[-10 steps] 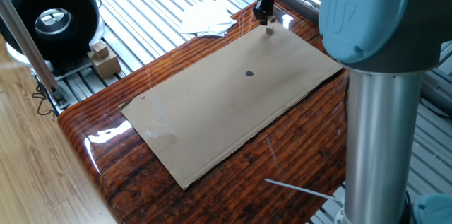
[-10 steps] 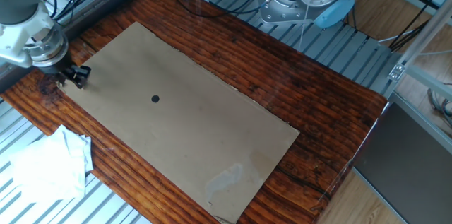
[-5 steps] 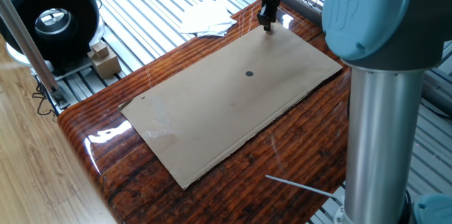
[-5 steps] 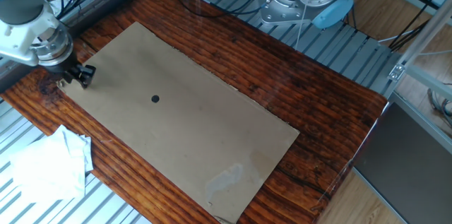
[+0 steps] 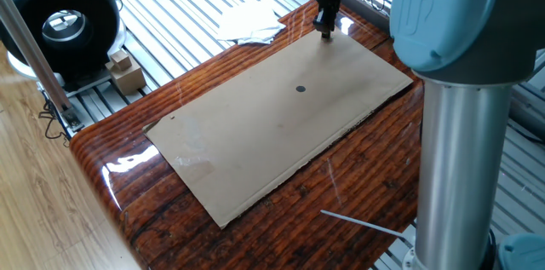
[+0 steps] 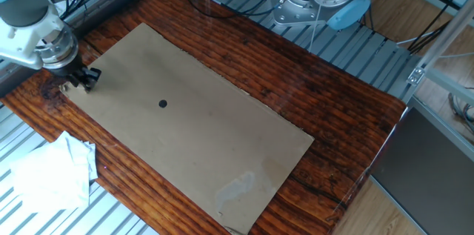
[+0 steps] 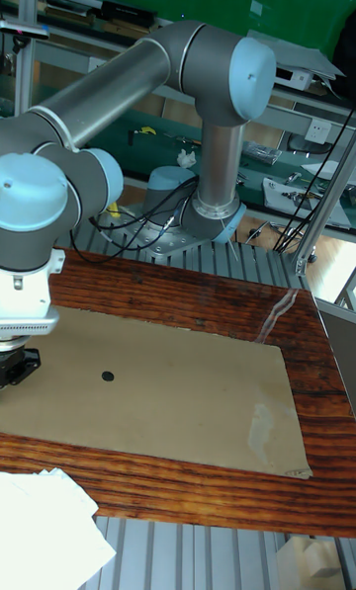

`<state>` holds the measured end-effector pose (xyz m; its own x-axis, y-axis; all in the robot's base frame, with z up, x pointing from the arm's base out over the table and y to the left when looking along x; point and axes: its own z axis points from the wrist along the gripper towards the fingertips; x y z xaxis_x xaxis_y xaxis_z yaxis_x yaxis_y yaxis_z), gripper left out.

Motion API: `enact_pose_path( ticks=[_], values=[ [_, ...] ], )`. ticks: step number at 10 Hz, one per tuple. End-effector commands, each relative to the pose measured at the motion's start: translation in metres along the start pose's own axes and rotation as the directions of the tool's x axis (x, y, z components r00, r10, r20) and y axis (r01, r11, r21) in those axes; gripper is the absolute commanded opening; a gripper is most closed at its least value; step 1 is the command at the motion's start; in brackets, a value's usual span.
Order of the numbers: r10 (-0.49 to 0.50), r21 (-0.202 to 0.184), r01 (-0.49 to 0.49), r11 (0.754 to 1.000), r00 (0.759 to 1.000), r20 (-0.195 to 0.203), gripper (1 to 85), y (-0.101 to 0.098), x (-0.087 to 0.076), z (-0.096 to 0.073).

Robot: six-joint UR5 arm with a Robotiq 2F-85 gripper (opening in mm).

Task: Grab the block and place it at the designated location

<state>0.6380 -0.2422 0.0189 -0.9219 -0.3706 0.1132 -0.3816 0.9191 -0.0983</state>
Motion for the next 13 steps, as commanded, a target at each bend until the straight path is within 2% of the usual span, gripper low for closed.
enact_pose_path(
  ticks=[1, 2, 3, 4, 5, 7, 8, 10, 13],
  values=[
    [0.025, -0.036, -0.024, 0.999, 1.000, 0.013, 17.3, 0.009, -0.003, -0.007],
    [0.039, -0.035, -0.038, 0.999, 0.999, 0.006, 11.0, 0.011, -0.001, -0.015],
    [0.052, -0.044, -0.052, 0.998, 0.999, -0.002, 9.0, 0.016, 0.001, -0.029],
    [0.076, -0.068, -0.076, 0.995, 0.997, -0.008, 6.7, 0.028, 0.002, -0.044],
    [0.116, -0.076, -0.116, 0.990, 0.993, -0.005, 1.0, 0.038, 0.000, -0.052],
    [0.163, -0.093, -0.161, 0.983, 0.986, 0.019, 1.0, 0.055, -0.007, -0.054],
    [0.191, -0.104, -0.185, 0.977, 0.980, 0.049, 1.0, 0.064, -0.014, -0.054],
    [0.211, -0.100, -0.203, 0.974, 0.975, 0.074, 1.0, 0.078, -0.014, -0.052],
    [0.240, -0.159, -0.230, 0.960, 0.969, 0.052, 1.0, 0.103, -0.013, -0.056]
  ],
)
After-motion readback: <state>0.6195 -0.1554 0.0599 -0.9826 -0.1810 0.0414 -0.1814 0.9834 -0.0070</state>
